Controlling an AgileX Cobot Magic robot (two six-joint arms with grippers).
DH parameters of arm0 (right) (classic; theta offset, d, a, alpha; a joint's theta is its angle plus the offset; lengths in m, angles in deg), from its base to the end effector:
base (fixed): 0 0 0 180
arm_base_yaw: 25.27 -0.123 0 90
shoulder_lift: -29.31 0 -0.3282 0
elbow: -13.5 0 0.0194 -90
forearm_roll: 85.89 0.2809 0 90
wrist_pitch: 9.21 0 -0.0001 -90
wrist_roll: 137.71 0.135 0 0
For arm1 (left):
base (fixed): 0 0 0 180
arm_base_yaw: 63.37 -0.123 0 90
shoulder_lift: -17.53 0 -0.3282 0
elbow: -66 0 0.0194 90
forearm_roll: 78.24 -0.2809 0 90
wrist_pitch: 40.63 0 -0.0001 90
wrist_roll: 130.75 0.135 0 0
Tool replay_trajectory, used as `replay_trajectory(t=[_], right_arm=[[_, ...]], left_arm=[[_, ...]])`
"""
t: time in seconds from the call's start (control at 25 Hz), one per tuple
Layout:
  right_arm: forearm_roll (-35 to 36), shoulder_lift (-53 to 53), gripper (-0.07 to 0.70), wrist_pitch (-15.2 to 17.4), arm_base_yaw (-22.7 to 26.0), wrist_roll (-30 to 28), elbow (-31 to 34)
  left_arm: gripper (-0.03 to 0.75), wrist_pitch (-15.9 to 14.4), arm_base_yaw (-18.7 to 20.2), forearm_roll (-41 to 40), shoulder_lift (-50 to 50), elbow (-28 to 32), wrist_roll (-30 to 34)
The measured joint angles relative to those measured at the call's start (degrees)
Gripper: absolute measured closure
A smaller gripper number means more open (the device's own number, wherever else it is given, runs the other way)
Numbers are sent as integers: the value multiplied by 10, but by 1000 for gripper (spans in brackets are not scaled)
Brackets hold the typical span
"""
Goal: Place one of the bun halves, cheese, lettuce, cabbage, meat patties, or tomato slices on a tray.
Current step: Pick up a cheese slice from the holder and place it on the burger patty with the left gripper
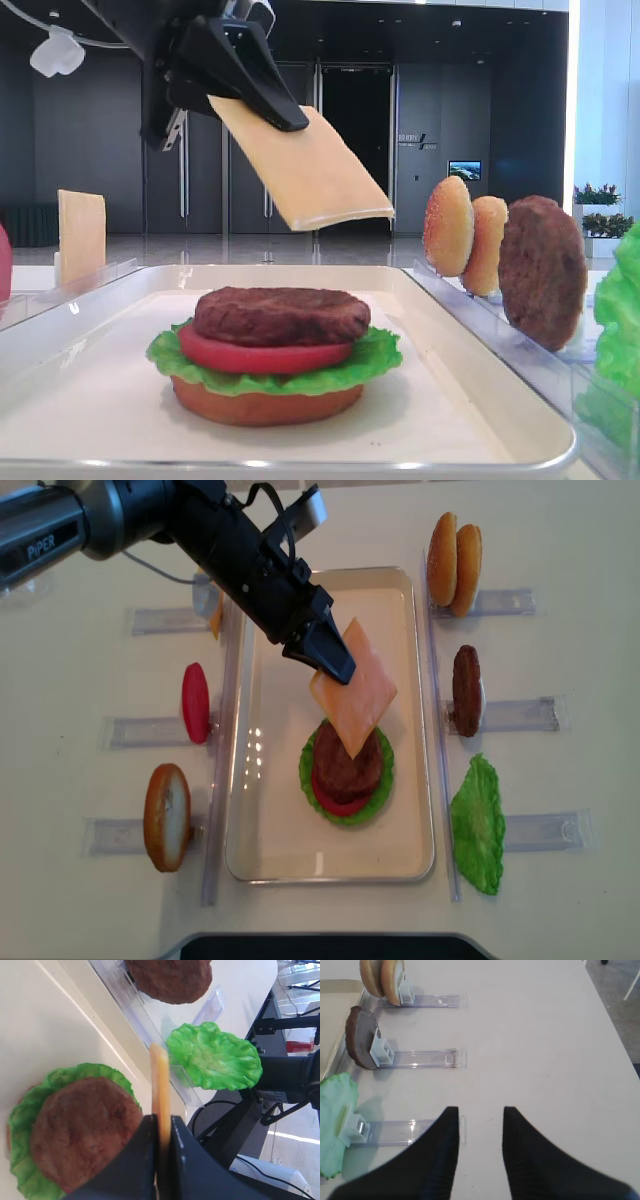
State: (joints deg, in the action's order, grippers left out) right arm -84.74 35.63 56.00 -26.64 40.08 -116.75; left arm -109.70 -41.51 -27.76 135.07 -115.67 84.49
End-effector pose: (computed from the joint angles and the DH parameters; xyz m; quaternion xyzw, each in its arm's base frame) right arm 0.0113 0.0027 0.2619 -0.0280 0.8711 0.0064 0.4903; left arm 0.3547 -0.2471 0.2157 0.2831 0.8747 -0.3932 0.0069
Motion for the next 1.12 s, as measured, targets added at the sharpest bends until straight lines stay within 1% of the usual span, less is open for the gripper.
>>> replay_trajectory(t=[0.24, 0.36, 0.68, 0.84, 1.0, 1.12], right_arm=[[0, 0, 391, 0, 0, 0, 0], [0, 0, 391, 0, 0, 0, 0], [0, 0, 391, 0, 0, 0, 0], [0, 0, 391, 0, 0, 0, 0], [0, 0, 391, 0, 0, 0, 0], [0, 0, 391, 0, 0, 0, 0]], left_arm=[[688, 2, -1, 34, -14, 70, 55], [688, 5, -3, 46, -14, 90, 76], [688, 8, -4, 65, -11, 92, 113], [688, 10, -4, 66, 1, 92, 118], [688, 10, -11, 38, 3, 92, 119], [688, 10, -27, 40, 4, 92, 119]])
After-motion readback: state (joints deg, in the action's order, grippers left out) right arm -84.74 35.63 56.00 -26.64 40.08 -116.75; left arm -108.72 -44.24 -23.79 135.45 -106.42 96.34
